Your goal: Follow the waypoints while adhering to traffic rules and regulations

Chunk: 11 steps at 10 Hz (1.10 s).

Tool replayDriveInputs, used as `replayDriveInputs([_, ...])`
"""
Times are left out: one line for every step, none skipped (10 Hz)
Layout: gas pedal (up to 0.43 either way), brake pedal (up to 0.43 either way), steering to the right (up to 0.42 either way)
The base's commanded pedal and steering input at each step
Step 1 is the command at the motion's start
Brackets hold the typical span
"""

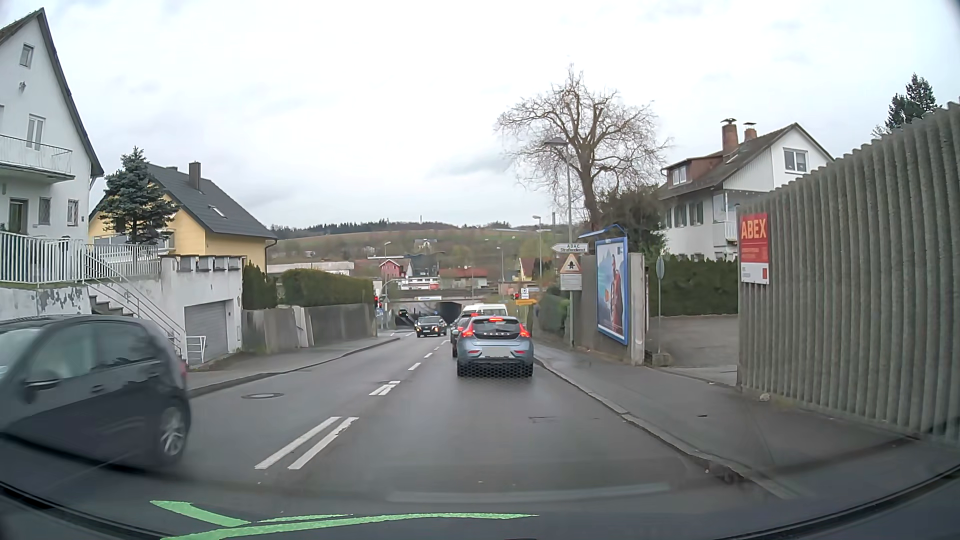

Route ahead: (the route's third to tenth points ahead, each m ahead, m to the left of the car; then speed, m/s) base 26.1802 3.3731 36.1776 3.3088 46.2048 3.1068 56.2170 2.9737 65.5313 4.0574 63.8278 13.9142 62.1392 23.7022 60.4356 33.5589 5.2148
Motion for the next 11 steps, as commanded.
replayDriveInputs([0.000,0.280,-0.002])
replayDriveInputs([0.000,0.280,-0.003])
replayDriveInputs([0.000,0.287,-0.002])
replayDriveInputs([0.000,0.287,-0.003])
replayDriveInputs([0.000,0.287,-0.003])
replayDriveInputs([0.000,0.299,-0.003])
replayDriveInputs([0.000,0.299,-0.003])
replayDriveInputs([0.000,0.305,-0.003])
replayDriveInputs([0.000,0.311,-0.003])
replayDriveInputs([0.000,0.311,-0.004])
replayDriveInputs([0.000,0.311,-0.004])
